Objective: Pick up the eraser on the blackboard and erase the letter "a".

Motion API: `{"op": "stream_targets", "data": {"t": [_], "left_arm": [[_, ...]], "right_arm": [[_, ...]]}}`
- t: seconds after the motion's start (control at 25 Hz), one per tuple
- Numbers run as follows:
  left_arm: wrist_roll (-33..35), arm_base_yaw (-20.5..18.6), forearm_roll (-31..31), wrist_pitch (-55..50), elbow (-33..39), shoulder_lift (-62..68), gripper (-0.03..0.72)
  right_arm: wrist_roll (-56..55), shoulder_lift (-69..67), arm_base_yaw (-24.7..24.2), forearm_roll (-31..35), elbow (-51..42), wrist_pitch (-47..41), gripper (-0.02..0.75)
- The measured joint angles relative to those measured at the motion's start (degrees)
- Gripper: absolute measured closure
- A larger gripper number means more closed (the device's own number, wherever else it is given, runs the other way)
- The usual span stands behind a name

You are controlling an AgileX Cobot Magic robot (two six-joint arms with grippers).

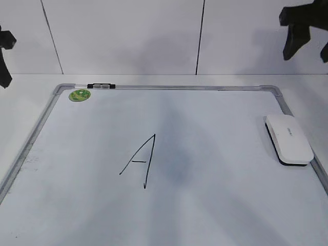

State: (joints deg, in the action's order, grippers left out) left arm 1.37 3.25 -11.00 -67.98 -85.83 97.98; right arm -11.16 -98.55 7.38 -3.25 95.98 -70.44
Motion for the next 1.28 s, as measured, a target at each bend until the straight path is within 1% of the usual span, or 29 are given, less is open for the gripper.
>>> {"op": "stream_targets", "data": {"t": [0.12,0.24,0.32,0.52,0.84,0.96,1.12,1.28], "left_arm": [[0.0,0.0,-0.8,-1.4,0.0,-3.5,0.496],[0.0,0.0,-0.9,-1.9,0.0,-7.5,0.496],[0.0,0.3,-0.9,-2.4,0.0,-10.4,0.496],[0.0,2.8,-0.8,-3.0,0.0,-18.3,0.496],[0.1,3.2,-0.9,-3.9,0.0,-29.8,0.496],[0.1,3.2,-1.9,-4.3,0.0,-33.1,0.496],[0.1,3.2,-4.3,-4.5,1.5,-38.3,0.496],[0.1,3.2,-4.9,-4.5,4.8,-43.7,0.496]], "right_arm": [[0.0,4.8,0.0,0.3,-0.3,-0.2,0.158],[0.0,10.7,0.0,0.9,-2.9,-0.4,0.158],[0.0,14.2,0.0,1.0,-5.5,-0.8,0.158],[0.0,23.4,0.0,1.1,-11.9,-1.2,0.159],[0.0,39.3,0.0,1.2,-20.2,-1.5,0.159],[-0.1,44.5,0.0,1.2,-23.2,-1.6,0.159],[-0.3,50.4,0.0,2.2,-28.0,-1.8,0.159],[-0.3,55.9,0.0,4.3,-33.3,-1.9,0.159]]}}
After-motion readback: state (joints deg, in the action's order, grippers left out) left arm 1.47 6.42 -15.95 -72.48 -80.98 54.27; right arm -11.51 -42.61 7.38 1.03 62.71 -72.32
